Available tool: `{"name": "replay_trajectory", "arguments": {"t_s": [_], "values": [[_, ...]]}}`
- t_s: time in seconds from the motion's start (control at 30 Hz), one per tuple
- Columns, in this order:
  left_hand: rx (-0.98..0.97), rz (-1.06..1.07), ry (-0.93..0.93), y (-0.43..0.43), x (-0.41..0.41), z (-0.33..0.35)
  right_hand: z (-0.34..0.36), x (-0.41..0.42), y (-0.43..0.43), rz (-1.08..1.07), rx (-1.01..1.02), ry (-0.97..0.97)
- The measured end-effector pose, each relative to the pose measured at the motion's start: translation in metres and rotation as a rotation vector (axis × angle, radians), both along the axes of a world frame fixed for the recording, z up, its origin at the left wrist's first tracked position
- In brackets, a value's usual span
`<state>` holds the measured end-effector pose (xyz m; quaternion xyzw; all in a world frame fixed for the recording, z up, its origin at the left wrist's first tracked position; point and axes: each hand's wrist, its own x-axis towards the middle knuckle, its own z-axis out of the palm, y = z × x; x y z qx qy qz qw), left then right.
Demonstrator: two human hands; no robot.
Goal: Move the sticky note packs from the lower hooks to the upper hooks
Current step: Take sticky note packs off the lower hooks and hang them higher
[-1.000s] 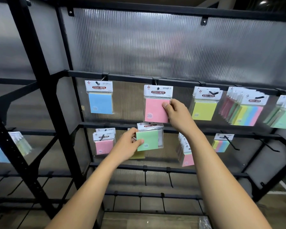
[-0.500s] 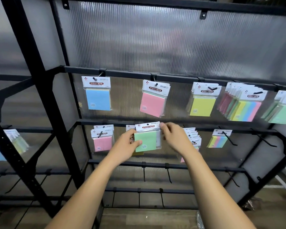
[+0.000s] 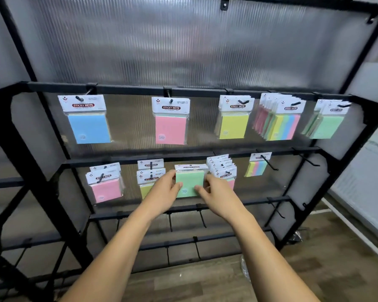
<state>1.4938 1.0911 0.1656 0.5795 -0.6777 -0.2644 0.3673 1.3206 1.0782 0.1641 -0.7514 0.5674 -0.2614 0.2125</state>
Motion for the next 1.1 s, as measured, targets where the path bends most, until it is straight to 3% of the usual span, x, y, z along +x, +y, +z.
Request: {"name": "replay_trajectory", "arguments": {"t_s": [0.13, 0.4, 0.67, 1.1], "values": [[-0.033, -0.040, -0.046, -0.002, -0.019, 0.002, 0.000, -0.014, 0.004, -0.059, -0.040, 0.017], [-0.024, -0.082, -0.014, -0.017, -0.062, 0.012, 0.009, -0.068, 0.002, -0.102, -0.033, -0.132], [-0.010, -0.130, -0.005, -0.044, -0.147, 0.019, 0.021, -0.157, -0.016, -0.106, -0.121, -0.160], [-0.055, -0.155, -0.038, -0.072, -0.269, 0.027, 0.013, -0.283, -0.050, -0.090, -0.096, -0.328]]}}
